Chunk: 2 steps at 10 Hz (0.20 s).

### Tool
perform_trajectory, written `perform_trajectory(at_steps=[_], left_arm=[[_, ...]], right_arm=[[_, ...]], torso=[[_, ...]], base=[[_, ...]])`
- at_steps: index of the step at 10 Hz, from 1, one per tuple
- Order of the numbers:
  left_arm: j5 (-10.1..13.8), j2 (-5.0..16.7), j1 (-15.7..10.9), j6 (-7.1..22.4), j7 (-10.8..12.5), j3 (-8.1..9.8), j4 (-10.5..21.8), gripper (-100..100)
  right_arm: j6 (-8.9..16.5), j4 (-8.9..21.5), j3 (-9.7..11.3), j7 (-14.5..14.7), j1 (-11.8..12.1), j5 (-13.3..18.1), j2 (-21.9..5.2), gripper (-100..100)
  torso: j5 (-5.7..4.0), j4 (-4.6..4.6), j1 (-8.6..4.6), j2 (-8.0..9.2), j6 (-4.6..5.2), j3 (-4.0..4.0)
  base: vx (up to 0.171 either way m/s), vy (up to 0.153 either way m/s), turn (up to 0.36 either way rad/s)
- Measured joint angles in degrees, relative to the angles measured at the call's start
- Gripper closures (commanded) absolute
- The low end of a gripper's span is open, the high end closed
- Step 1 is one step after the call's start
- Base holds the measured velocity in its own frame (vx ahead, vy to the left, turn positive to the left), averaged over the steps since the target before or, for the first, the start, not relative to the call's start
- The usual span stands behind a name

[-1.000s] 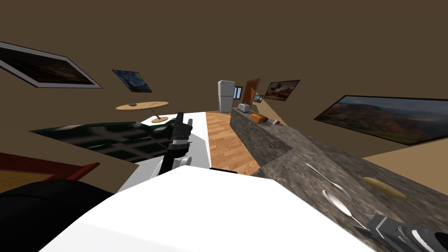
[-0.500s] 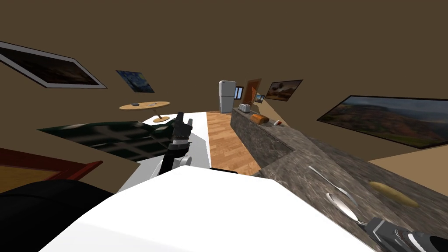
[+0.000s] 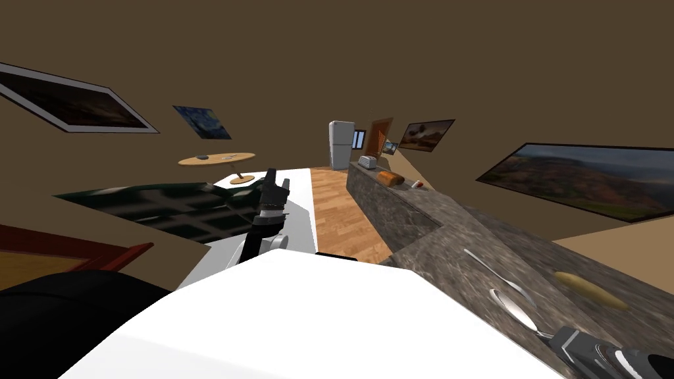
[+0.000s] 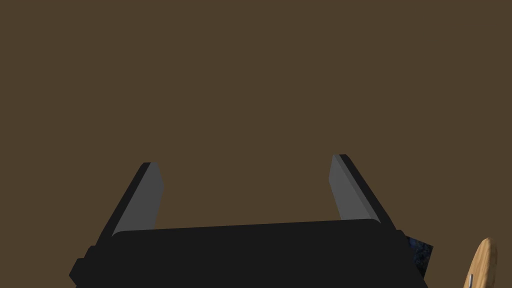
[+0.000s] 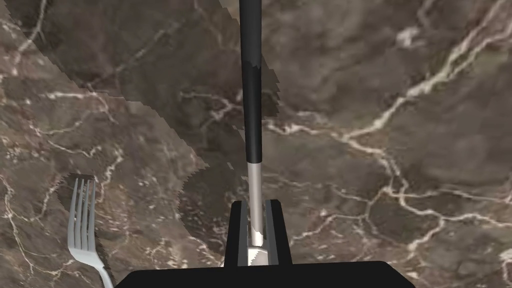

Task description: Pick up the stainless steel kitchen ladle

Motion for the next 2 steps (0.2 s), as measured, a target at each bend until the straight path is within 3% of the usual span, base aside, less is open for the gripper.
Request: perform_trajectory(at_steps=[1,2], left_arm=[[0.0,0.0,0.0,0.0,0.0,0.00,0.0,0],[0.0,0.0,0.0,0.0,0.0,0.00,0.0,0]], right_arm=[[-0.2,-0.6,-0.2,0.0,0.4,-0.5,-1.0,100],[-0.3,-0.6,-0.3,0.1,0.5,-0.5,-1.1,0]], torso=[[0.03,0.01,0.07,0.06,0.01,0.03],[0.00,0.01,0.05,0.03,-0.01,0.02]], base=[[-0.012,0.013,-0.018],[0.000,0.000,0.000]])
